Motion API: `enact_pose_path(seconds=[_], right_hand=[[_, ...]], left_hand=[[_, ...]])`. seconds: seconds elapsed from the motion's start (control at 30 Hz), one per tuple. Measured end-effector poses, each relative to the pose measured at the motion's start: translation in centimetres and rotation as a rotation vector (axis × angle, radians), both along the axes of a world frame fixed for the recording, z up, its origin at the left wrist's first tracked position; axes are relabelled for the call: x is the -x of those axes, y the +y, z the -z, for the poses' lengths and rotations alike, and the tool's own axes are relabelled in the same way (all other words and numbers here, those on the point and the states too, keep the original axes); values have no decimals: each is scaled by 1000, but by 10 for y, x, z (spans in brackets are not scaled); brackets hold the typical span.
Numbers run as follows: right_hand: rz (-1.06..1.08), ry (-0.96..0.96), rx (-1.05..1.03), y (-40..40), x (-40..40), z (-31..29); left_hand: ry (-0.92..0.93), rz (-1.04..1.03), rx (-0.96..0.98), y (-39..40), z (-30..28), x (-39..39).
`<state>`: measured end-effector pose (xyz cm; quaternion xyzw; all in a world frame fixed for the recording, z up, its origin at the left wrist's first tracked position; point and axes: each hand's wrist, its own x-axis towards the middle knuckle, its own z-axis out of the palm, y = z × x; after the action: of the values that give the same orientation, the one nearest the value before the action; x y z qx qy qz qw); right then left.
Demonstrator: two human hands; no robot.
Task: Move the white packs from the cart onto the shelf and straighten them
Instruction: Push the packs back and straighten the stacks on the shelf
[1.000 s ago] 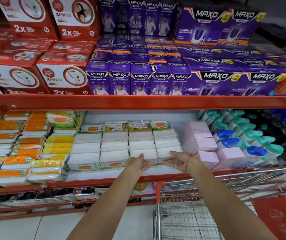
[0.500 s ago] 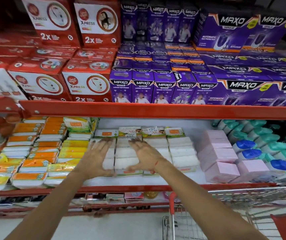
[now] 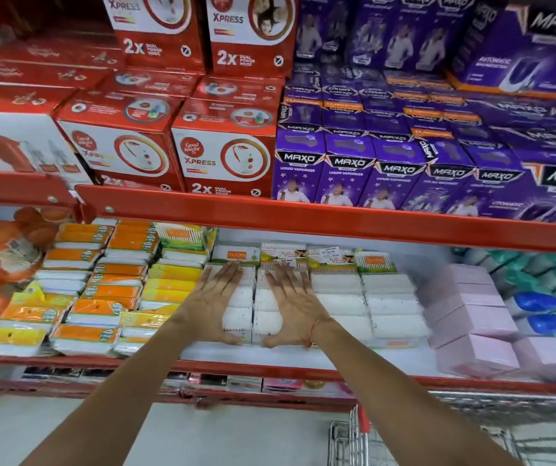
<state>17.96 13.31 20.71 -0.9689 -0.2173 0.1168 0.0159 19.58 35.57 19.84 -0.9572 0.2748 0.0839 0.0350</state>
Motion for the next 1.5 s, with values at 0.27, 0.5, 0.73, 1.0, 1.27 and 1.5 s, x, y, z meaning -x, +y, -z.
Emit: enact_pose_path(seconds=[0.27, 0.5, 0.73, 1.0, 1.27, 1.5], right_hand=[[5, 14, 0, 1, -3, 1], [-28, -30, -39, -8, 2, -4], [101, 19, -107, -114, 11, -37], [182, 163, 83, -198, 31, -26], [161, 29, 102, -200, 32, -5], [150, 12, 174, -200, 31, 0]], left_hand=[[-19, 5, -56, 0, 0, 2], [-8, 3, 75, -20, -10, 14], [6, 119, 203, -117, -23, 20], [28, 196, 33, -188, -11, 19], [-6, 178, -53, -193, -8, 23], [-39, 178, -98, -196, -6, 26]])
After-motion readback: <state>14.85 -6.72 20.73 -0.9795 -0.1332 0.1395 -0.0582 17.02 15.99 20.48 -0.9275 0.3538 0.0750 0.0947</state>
